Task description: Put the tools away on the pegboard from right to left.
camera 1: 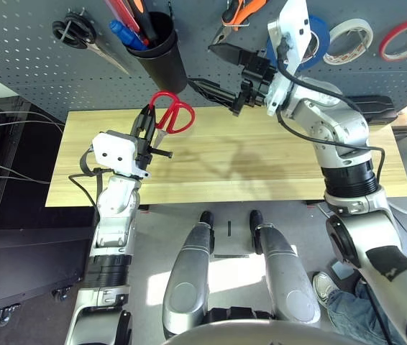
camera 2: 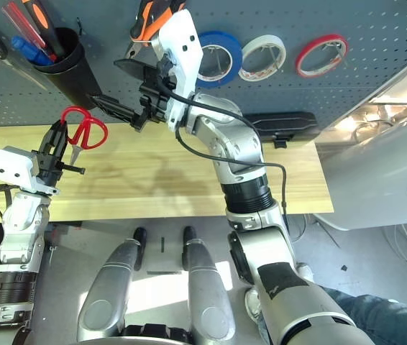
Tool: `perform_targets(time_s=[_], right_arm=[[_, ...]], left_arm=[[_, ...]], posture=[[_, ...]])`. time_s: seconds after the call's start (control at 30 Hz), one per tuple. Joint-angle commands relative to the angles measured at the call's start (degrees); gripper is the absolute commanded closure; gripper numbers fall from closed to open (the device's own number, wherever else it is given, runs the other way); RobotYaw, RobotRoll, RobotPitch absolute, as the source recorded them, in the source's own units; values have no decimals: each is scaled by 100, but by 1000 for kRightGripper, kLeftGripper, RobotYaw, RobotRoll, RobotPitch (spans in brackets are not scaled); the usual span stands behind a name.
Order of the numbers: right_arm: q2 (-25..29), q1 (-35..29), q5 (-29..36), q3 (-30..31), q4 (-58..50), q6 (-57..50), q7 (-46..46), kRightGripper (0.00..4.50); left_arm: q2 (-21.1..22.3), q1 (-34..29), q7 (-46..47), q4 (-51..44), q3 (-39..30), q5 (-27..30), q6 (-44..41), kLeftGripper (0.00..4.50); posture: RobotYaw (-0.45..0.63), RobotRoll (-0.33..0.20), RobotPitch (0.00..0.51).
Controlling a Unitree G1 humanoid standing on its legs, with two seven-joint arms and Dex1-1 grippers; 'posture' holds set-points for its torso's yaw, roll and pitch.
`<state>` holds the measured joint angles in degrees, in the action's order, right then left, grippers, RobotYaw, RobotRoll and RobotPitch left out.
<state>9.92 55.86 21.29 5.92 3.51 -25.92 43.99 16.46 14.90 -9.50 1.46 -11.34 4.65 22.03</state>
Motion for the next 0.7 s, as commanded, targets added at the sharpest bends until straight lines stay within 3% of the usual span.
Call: perform_targets(time_s=[0.03,0.3,0.7], right_arm=[[-87,98,100,-17,4,13,25,0],[-165,270,103,-43,149,122,15,0],[-170,277,89,-27,193,132,47,0]], left_arm=[[111,45,156,-214,-263,3,206,4470],[340,589,567,-146,-841,138,97,4470],[561,788,711,64,-1208,362,-42,4470]], posture=[[127,0,404],[131,0,403],[134,0,403]])
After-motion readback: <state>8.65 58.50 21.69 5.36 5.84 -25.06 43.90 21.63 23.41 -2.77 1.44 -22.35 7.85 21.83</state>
